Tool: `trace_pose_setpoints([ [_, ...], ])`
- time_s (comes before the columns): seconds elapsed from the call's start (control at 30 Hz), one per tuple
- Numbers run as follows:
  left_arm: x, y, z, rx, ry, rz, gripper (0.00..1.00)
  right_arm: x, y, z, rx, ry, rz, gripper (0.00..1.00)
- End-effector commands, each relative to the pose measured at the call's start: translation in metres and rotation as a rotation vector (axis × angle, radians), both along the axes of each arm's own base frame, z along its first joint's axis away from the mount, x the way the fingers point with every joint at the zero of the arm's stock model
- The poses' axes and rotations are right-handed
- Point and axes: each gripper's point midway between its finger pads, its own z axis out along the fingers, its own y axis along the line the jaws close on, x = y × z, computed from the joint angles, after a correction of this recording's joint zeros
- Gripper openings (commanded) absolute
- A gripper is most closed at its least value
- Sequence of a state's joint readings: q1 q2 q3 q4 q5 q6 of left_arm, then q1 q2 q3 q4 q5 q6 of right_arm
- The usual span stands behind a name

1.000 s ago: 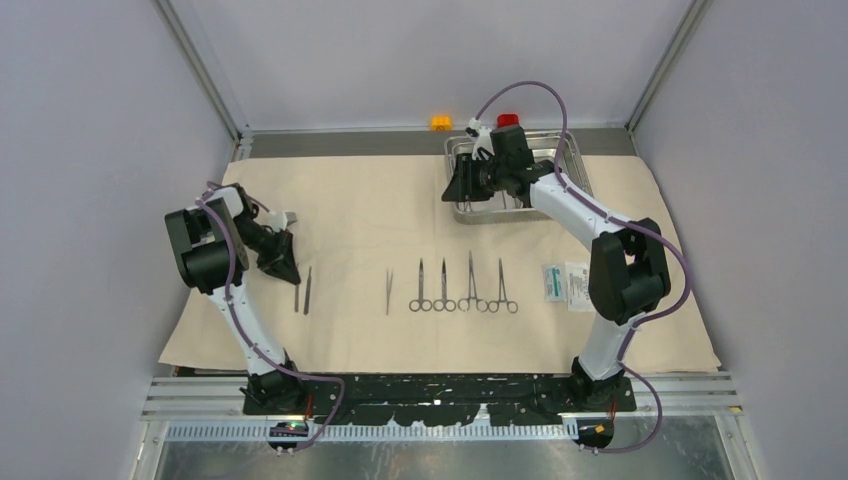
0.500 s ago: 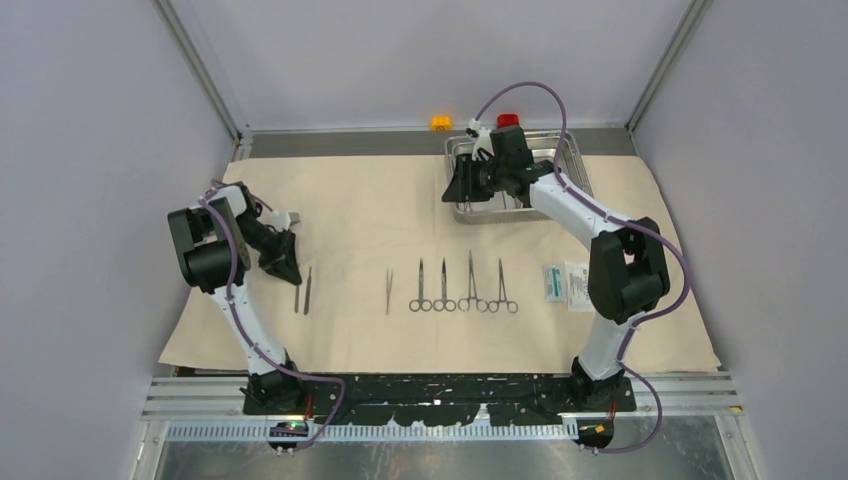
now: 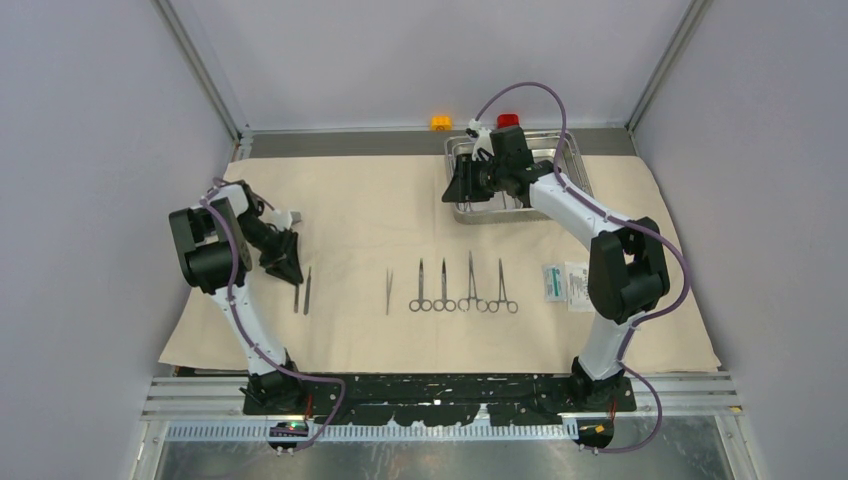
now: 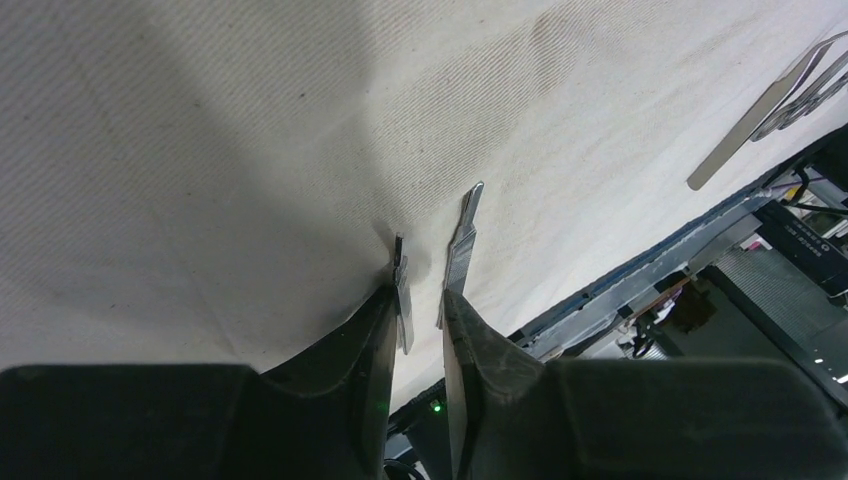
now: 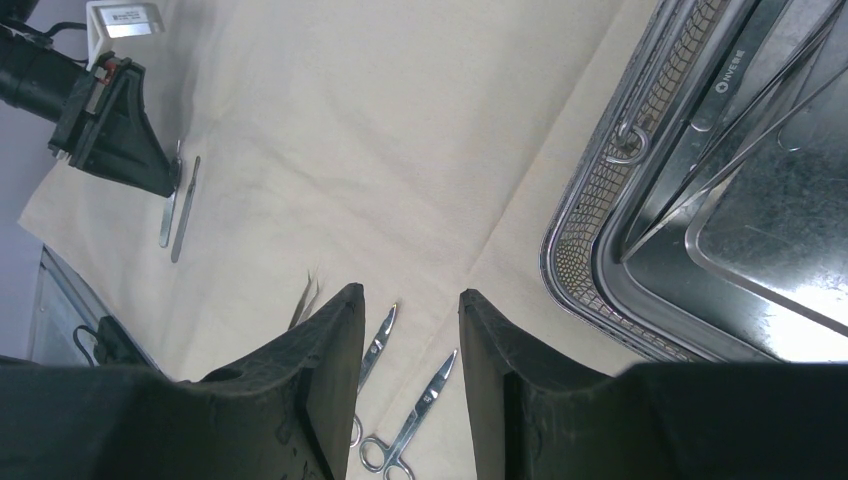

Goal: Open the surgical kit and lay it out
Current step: Place the medical item in the surgical kit.

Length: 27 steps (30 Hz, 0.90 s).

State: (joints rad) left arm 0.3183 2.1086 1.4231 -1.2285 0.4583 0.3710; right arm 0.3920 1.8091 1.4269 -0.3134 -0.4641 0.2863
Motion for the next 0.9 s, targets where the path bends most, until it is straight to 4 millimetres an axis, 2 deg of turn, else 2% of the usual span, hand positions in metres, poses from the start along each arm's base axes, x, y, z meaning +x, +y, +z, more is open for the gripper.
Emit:
trace_pose_setpoints([
  [0.0,0.014,0.015,0.005,0.091,-0.094,-0.025,0.29,0.009,0.001,0.004,0.009,-0.039,-0.002,0.45],
  [0.33,0.017,0.02,0.016,0.129,-0.135,-0.031,0.34,0.009,0.001,0.002,0.008,-0.035,-0.002,0.45],
  [0.5,0.026,0.027,0.034,0.182,-0.216,-0.031,0.35,0.015,-0.005,0.006,-0.023,-0.064,-0.027,0.45],
  [0.57,0.033,0.03,0.048,0.207,-0.274,-0.023,0.36,0.025,-0.017,0.009,-0.088,-0.096,-0.073,0.45],
  [0.63,0.041,0.031,0.064,0.228,-0.346,-0.005,0.41,0.041,-0.036,0.007,-0.196,-0.119,-0.151,0.47],
  [0.8,0.061,0.03,0.103,0.255,-0.528,0.046,0.59,0.092,-0.074,0.004,-0.401,-0.221,-0.285,0.5],
  [0.87,0.066,0.028,0.119,0.264,-0.593,0.069,0.65,0.112,-0.083,0.003,-0.437,-0.243,-0.321,0.51],
])
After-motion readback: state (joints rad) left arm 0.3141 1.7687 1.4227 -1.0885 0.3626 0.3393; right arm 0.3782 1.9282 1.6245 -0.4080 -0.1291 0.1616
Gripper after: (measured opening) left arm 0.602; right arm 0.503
